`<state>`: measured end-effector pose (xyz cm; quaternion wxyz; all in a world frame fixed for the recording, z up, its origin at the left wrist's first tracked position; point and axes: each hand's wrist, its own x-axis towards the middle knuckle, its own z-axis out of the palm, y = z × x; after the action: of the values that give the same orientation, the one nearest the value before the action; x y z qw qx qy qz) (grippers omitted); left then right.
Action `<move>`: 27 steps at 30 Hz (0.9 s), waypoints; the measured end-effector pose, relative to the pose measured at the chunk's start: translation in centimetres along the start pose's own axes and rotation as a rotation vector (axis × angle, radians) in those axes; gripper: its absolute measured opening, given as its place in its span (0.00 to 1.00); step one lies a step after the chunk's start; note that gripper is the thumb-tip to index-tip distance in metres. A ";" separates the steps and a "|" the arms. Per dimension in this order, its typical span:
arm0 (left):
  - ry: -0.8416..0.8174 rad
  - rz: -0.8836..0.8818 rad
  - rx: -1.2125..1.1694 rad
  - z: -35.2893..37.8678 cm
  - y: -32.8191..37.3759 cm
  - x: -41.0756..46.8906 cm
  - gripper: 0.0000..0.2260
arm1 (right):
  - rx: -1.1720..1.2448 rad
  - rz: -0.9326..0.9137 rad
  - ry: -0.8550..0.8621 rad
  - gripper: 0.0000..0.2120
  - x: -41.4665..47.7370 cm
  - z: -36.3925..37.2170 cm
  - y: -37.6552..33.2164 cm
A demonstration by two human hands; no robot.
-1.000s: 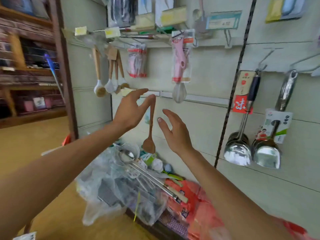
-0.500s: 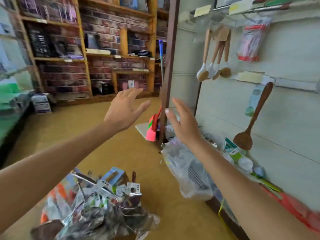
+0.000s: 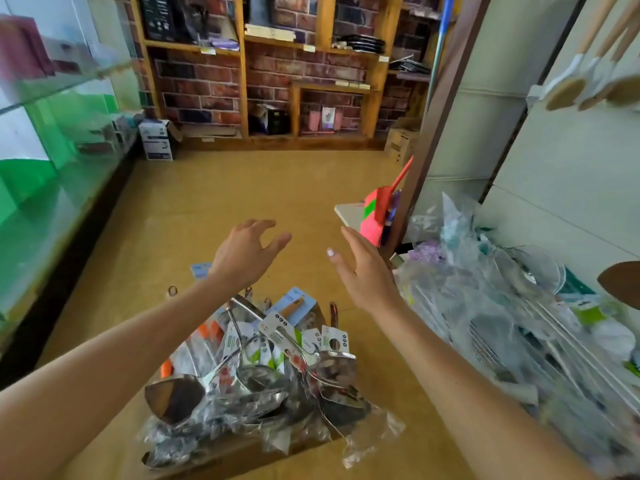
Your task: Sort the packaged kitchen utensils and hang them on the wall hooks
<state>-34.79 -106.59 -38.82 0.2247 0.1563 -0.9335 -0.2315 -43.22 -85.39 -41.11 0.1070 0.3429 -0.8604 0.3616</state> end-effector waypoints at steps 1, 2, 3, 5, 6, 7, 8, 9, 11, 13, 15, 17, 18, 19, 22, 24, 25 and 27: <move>-0.005 -0.042 -0.015 0.9 -1.1 -0.3 0.27 | 0.005 0.004 -0.030 0.29 -0.2 1.1 0.3; -0.012 -0.075 -0.023 1.8 -2.1 -0.6 0.27 | 0.012 0.007 -0.055 0.30 -0.4 2.2 0.6; -0.023 -0.097 -0.029 2.7 -3.1 -0.9 0.27 | 0.018 0.012 -0.079 0.30 -0.6 3.2 0.9; -0.052 -0.133 -0.035 4.4 -4.9 -1.6 0.27 | 0.030 0.028 -0.128 0.30 -0.9 5.1 1.5; -0.066 -0.152 -0.031 5.0 -5.6 -1.9 0.27 | 0.032 0.035 -0.151 0.31 -1.0 5.9 1.8; -0.077 -0.170 -0.021 5.6 -6.2 -2.1 0.26 | 0.032 0.044 -0.175 0.31 -1.2 6.7 2.1; -0.090 -0.189 -0.007 6.2 -6.8 -2.3 0.26 | 0.037 0.054 -0.198 0.31 -1.3 7.5 2.4; -0.103 -0.207 0.007 6.6 -7.1 -2.5 0.25 | 0.047 0.064 -0.220 0.31 -1.5 8.3 2.7; -0.117 -0.259 0.035 7.3 -7.8 -2.9 0.21 | 0.065 0.086 -0.259 0.31 -1.8 9.7 3.2; -0.134 -0.332 0.055 8.1 -8.7 -3.2 0.19 | 0.073 0.115 -0.299 0.31 -2.1 10.9 3.7; -0.176 -0.427 -0.002 9.1 -9.6 -3.6 0.21 | 0.072 0.155 -0.351 0.31 -2.4 12.0 4.2; -0.232 -0.570 -0.192 10.0 -10.5 -3.8 0.17 | 0.061 0.178 -0.433 0.31 -2.6 13.0 4.8; -0.244 -0.655 -0.294 10.4 -10.8 -3.9 0.15 | 0.060 0.186 -0.475 0.31 -2.8 13.5 5.0; -0.252 -0.736 -0.375 10.7 -10.9 -3.9 0.15 | 0.065 0.200 -0.514 0.31 -2.9 14.0 5.3; -0.309 -0.892 -0.508 11.4 -10.9 -3.9 0.21 | 0.071 0.245 -0.605 0.32 -3.2 15.3 5.8; -0.326 -0.961 -0.583 11.7 -10.9 -3.6 0.23 | 0.071 0.269 -0.645 0.33 -3.3 16.1 6.0; -0.328 -0.983 -0.612 11.8 -10.9 -3.4 0.24 | 0.074 0.281 -0.656 0.32 -3.3 16.4 6.1; -0.335 -1.000 -0.640 11.9 -11.0 -3.1 0.24 | 0.060 0.282 -0.669 0.32 -3.3 16.9 6.2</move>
<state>-35.96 -110.32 -54.79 -0.0250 0.4614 -0.6541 -0.5988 -43.83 -92.29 -58.07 -0.2416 0.3231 -0.8756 0.2657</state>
